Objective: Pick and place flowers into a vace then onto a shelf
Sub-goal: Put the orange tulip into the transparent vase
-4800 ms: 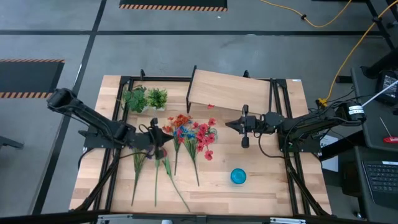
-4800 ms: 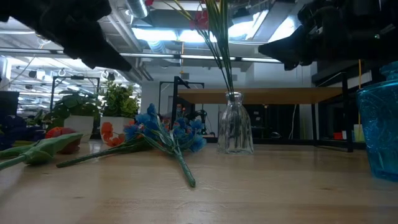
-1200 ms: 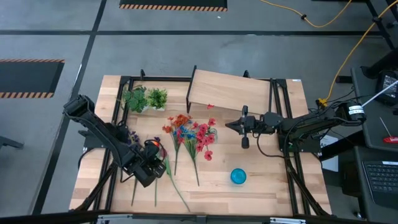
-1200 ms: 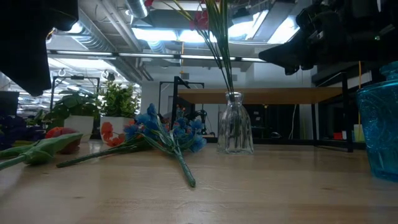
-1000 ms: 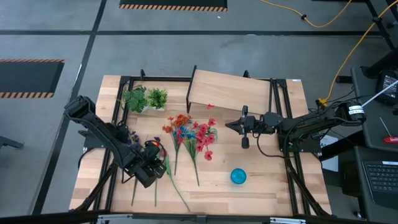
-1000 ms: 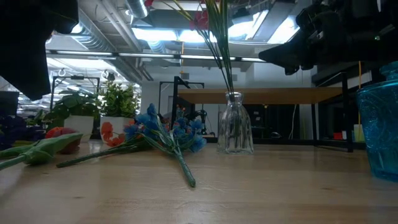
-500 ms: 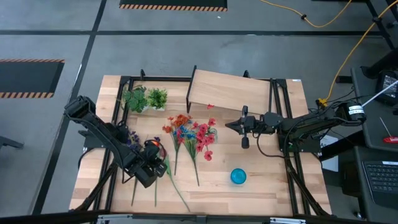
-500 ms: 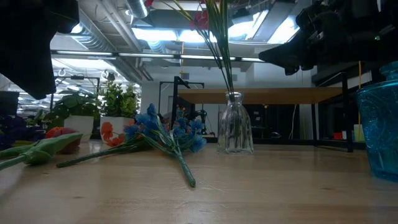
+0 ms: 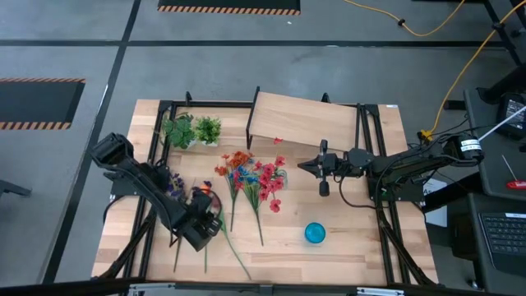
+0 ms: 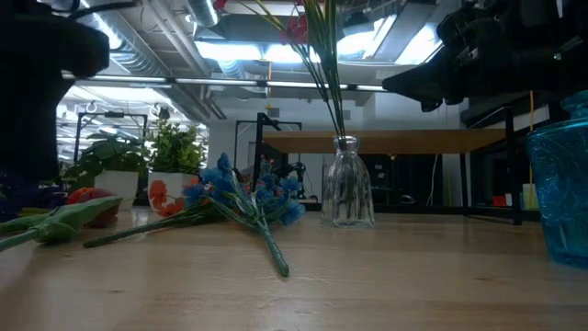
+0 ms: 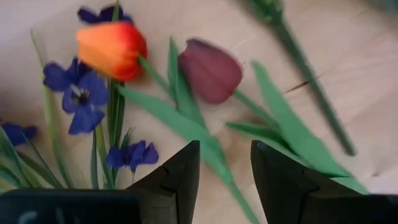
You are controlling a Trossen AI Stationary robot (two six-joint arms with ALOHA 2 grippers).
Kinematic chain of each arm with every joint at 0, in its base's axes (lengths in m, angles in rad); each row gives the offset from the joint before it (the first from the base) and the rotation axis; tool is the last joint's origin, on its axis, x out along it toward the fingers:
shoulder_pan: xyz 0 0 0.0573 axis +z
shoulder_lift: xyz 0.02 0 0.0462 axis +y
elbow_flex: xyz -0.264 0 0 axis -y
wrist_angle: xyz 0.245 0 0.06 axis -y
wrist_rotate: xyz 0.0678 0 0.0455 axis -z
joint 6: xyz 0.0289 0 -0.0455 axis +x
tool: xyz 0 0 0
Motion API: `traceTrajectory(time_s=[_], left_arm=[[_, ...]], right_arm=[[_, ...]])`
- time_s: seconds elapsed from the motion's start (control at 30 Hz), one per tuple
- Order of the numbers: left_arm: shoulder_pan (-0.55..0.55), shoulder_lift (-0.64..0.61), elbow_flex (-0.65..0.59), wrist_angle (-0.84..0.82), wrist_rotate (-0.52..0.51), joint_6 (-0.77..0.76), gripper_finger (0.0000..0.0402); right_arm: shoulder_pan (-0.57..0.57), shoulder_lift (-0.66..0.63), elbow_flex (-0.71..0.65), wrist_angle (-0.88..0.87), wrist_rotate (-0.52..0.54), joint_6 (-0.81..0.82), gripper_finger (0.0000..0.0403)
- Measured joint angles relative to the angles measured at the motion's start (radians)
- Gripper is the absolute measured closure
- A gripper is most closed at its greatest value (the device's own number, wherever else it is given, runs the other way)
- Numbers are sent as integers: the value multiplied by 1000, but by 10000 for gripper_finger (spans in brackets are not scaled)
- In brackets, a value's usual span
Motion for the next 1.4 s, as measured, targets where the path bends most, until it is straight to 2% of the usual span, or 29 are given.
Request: traceTrajectory(time_s=[0.4,0.77,1.2,1.4], left_arm=[[0,79,0,82,39,-20,265],[0,112,0,82,9,-65,265],[0,112,-2,68,20,-109,266],[0,155,1,67,56,-110,278]], right_arm=[[0,0,0,0,0,4,392],[0,0,0,0,0,7,392],[0,0,0,0,0,7,392],[0,0,0,0,0,7,392]])
